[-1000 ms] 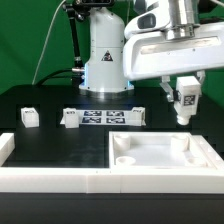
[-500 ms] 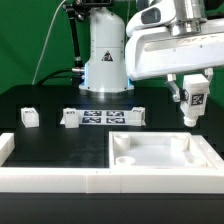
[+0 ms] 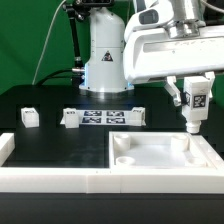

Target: Assemble one leg

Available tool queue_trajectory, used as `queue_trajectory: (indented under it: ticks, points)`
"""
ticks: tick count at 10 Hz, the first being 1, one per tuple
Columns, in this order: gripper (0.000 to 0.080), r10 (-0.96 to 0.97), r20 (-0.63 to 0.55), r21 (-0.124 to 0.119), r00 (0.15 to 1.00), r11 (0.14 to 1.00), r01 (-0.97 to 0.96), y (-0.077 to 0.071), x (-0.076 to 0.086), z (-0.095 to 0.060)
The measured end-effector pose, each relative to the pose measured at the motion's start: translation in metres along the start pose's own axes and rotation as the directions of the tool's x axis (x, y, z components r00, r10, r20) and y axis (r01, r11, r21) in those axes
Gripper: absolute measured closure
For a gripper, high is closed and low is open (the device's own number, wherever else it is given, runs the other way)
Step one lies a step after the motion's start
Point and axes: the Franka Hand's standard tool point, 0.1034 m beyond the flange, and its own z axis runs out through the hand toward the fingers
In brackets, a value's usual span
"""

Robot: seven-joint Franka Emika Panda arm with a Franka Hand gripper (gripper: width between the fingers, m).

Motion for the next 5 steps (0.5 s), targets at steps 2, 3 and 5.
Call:
queue_trajectory:
  ticks: [2,3,5]
  points:
    - [0.0512,0.006,0.004,0.007,1.0,1.0,-0.006,0.002,0.013,0.011]
    - [0.0512,0.01,0.009,0.008,1.0,1.0,-0.01,0.004,0.01,0.018]
    - [0.0512,0.018,0.024,0.008,1.0,1.0,-0.018,0.004,-0.007,0.036]
